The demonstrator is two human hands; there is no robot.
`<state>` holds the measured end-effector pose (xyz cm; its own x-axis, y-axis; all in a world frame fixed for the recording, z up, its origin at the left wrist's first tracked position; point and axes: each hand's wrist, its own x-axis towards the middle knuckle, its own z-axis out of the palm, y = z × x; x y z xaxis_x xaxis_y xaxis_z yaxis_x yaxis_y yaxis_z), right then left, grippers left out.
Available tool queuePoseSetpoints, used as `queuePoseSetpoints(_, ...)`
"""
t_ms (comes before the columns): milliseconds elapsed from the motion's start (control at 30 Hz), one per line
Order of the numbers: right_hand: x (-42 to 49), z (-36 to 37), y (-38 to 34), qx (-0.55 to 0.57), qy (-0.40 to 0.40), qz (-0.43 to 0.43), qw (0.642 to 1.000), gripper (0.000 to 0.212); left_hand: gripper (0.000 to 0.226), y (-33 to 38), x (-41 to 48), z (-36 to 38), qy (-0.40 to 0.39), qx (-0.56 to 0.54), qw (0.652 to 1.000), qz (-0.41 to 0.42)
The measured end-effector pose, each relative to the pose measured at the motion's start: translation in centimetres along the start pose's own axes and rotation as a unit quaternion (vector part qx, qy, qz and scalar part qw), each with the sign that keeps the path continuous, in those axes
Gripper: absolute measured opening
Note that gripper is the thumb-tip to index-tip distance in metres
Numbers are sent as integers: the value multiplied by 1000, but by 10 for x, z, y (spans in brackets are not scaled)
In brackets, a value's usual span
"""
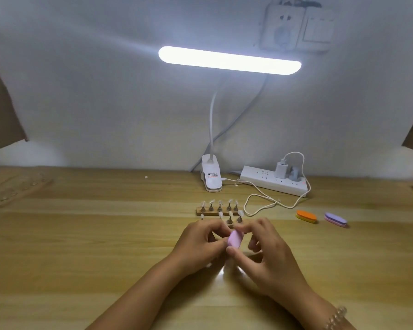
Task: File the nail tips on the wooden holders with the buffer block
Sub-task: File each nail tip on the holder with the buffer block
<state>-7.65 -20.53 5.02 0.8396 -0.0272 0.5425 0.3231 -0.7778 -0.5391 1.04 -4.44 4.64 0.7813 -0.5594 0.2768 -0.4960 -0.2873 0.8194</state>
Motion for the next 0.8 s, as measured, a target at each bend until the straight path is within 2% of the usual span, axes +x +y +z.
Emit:
queuePoseSetpoints(67, 0, 1, -1, 21, -13, 5, 1000, 30, 28, -1, 1, 0, -1, 6, 1000, 2)
queuePoseSetpoints(167, 8, -4, 9, 56, 26, 80, 995, 25, 15, -3, 1, 1, 7, -21, 1000, 3)
queuePoseSetpoints(233, 8, -6, 11, 61, 54, 99, 992, 28, 9, -4, 2, 2, 13, -36, 999, 1)
queuePoseSetpoints(400, 1, 0, 0, 34, 10, 28, 999, 33, 23, -7, 3, 1, 4, -29, 1000, 4)
queuePoseSetpoints(500, 6, -3, 7, 27, 34, 68, 997, 28, 15, -9, 4, 1, 3, -27, 1000, -1)
queuePoseSetpoints(633, -2, 0, -2, -36, 17, -17, 999, 29, 11, -10, 4, 2, -1, -28, 1000, -1)
queuePoseSetpoints(800, 5, -3, 6, -5, 29, 40, 999, 26, 11, -10, 5, 1, 1, -34, 999, 13)
